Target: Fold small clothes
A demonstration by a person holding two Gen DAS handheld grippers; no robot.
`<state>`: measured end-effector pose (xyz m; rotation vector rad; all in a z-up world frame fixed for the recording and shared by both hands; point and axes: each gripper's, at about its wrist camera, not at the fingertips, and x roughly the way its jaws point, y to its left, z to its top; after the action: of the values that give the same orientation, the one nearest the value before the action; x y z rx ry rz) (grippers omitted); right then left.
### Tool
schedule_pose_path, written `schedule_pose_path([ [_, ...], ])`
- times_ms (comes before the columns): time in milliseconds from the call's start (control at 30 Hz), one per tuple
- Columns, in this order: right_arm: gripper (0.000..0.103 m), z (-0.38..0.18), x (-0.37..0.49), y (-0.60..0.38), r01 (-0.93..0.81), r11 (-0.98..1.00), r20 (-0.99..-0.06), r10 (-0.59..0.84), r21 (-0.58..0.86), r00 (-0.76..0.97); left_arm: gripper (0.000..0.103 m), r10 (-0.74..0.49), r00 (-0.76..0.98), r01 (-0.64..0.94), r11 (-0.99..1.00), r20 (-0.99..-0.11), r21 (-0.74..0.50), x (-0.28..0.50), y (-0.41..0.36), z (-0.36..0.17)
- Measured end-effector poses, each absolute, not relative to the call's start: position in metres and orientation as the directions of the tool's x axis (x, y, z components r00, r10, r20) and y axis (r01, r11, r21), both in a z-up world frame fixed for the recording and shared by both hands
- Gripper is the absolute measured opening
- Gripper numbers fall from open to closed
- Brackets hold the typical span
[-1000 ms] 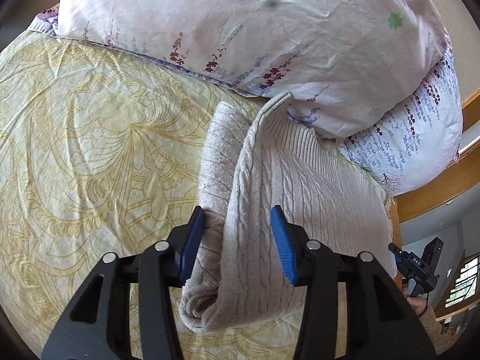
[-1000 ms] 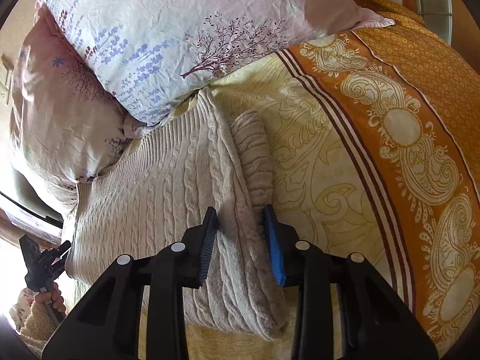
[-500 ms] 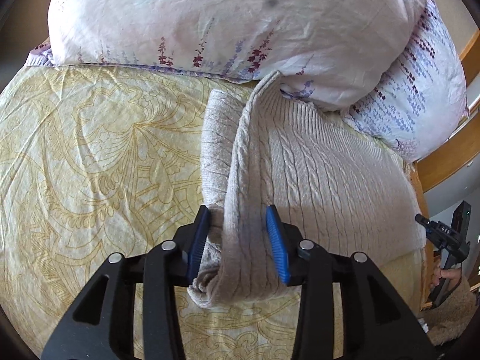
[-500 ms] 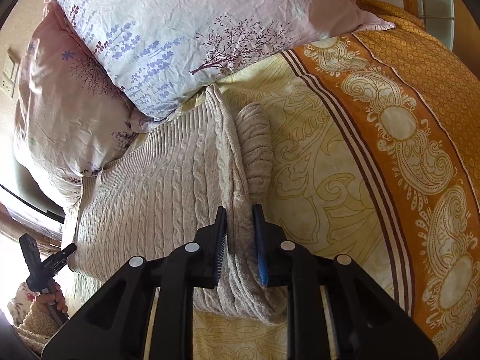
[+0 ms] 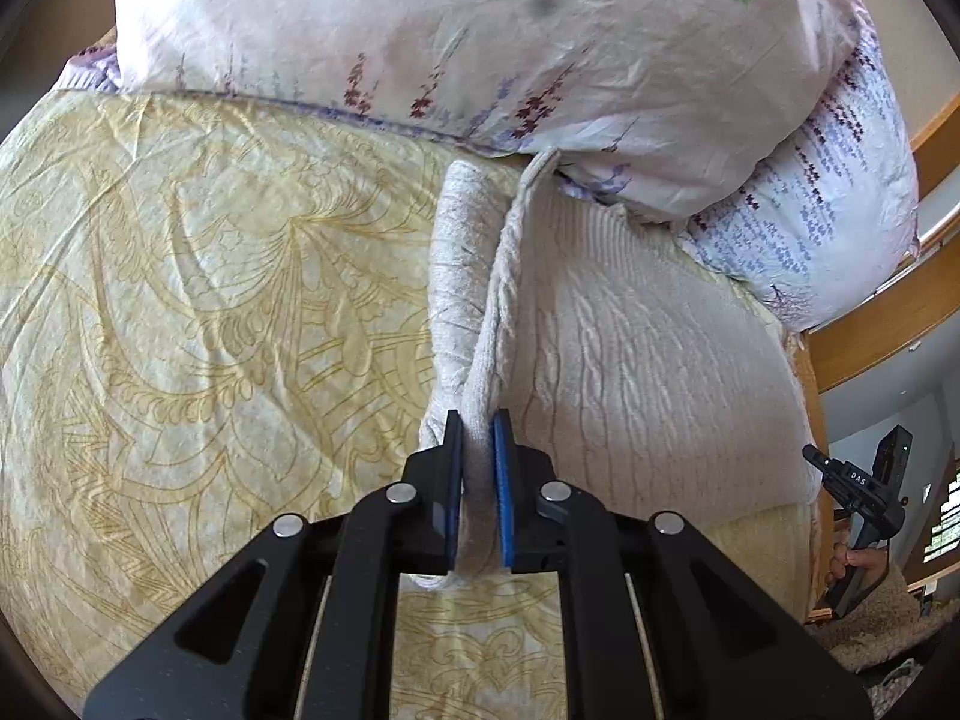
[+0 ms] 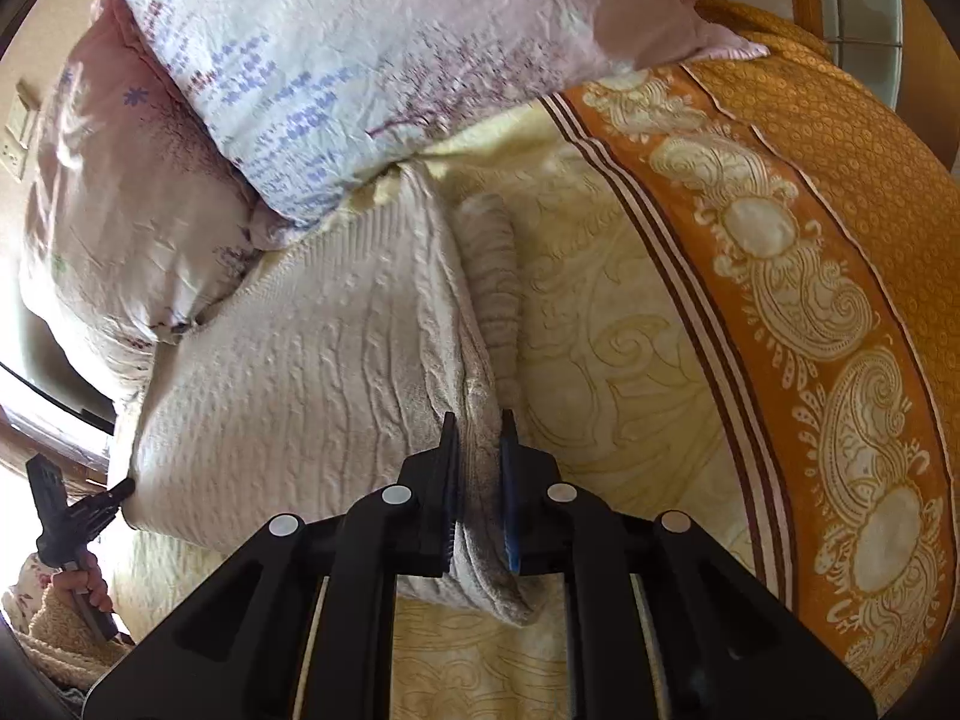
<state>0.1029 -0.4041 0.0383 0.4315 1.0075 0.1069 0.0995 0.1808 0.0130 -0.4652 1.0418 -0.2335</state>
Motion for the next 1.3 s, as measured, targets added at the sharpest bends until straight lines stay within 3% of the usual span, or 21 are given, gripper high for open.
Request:
schedule_pose_path([
  [67,0.014,0.038,0.105,-0.405,0.137,0.905,-0.794,0.271,0.402,0.544,0.016,-0.412,0.509,-0.063,0.858,-0.756,-0.510,0.100,0.184,0.009],
  [100,0.019,0.041,0.107,-0.404,0.140,0.909,-0.799,0.262,0.393,0.541,0.019,-0.416,0.514,-0.070,0.851,-0.750,-0.520,0.101,0.185,0.010],
  [167,0.030,0.052,0.109,-0.400,0.141,0.927,-0.799,0.214,0.348,0.562,0.057,-0.381,0.539,-0.098,0.858,-0.752,-0.505,0.100,0.189,0.016],
  [200,0.033,0.058,0.111,-0.398,0.138,0.934,-0.791,0.194,0.331,0.580,0.061,-0.372,0.558,-0.108,0.854,-0.742,-0.510,0.099,0.193,0.019],
  [267,0.043,0.073,0.115,-0.390,0.123,0.941,-0.765,0.176,0.316,0.619,0.065,-0.399,0.585,-0.124,0.816,-0.706,-0.564,0.101,0.204,0.023],
  [333,0.075,0.086,0.123,-0.374,0.074,0.944,-0.739,0.201,0.321,0.643,0.066,-0.418,0.589,-0.148,0.785,-0.691,-0.601,0.109,0.212,0.023],
  [500,0.097,0.094,0.157,-0.293,-0.116,0.971,-0.773,0.235,0.207,0.589,0.066,-0.475,0.548,-0.140,0.760,-0.689,-0.635,0.137,0.207,0.014],
  [733,0.097,0.070,0.179,-0.208,-0.219,0.973,-0.819,0.065,-0.075,0.570,0.065,-0.524,0.488,-0.079,0.769,-0.698,-0.634,0.156,0.187,0.008],
  [867,0.099,0.044,0.186,-0.202,-0.232,0.967,-0.870,0.022,-0.107,0.493,0.065,-0.533,0.467,-0.040,0.784,-0.705,-0.619,0.158,0.181,0.007],
  [1300,0.102,0.034,0.184,-0.210,-0.205,0.977,-0.861,0.052,-0.061,0.505,0.065,-0.552,0.416,-0.007,0.792,-0.722,-0.610,0.168,0.169,0.008],
])
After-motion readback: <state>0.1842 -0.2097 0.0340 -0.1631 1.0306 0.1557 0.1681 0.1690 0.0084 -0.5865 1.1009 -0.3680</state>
